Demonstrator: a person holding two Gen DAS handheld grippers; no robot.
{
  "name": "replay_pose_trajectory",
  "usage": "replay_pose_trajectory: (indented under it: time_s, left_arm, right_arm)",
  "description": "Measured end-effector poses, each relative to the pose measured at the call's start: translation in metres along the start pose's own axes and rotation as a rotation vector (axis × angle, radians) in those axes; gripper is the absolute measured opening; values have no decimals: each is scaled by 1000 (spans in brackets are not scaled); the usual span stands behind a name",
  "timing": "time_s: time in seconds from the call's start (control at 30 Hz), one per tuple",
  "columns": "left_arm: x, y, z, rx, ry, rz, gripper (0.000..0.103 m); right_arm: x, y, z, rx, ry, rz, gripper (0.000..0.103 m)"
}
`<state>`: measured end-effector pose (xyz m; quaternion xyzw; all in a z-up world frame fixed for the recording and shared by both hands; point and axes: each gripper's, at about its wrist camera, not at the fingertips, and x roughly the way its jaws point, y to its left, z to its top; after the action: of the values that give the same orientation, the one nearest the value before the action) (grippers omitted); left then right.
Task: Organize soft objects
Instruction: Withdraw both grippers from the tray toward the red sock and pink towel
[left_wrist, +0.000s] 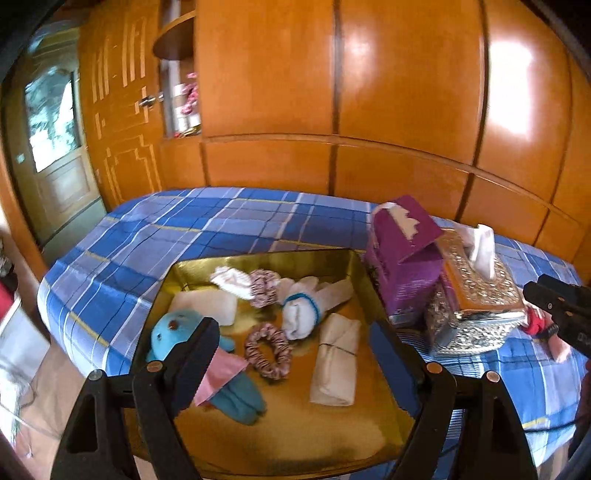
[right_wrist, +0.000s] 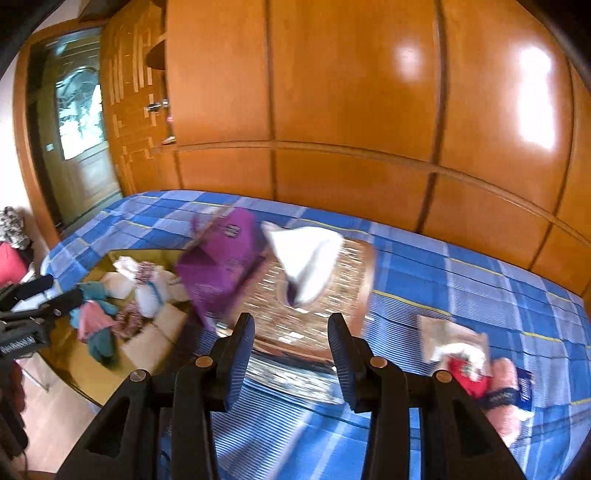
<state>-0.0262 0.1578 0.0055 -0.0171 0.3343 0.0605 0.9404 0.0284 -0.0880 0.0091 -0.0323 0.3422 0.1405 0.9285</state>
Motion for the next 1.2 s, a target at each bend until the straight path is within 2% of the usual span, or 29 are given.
replay_pose_trajectory:
  time_s: [0.37,0.67,0.93,1.2]
  left_arm:
    - [-4,-51,11,126,-18,-91,84]
    - [-6,-100,15,236,-29,-168,84]
    - [-6,-142,18,323,-32,-224,84]
    - [-8,-188,17,428,-32,-280,84]
  right_arm:
    - [-23,-95,-34,139,45,-201,41]
    - [-50,-157,-69,250,76,-330,41]
    - [-66,-191,-104,340,89,-417,41]
    - [-67,-222,-136,475,110,-455,41]
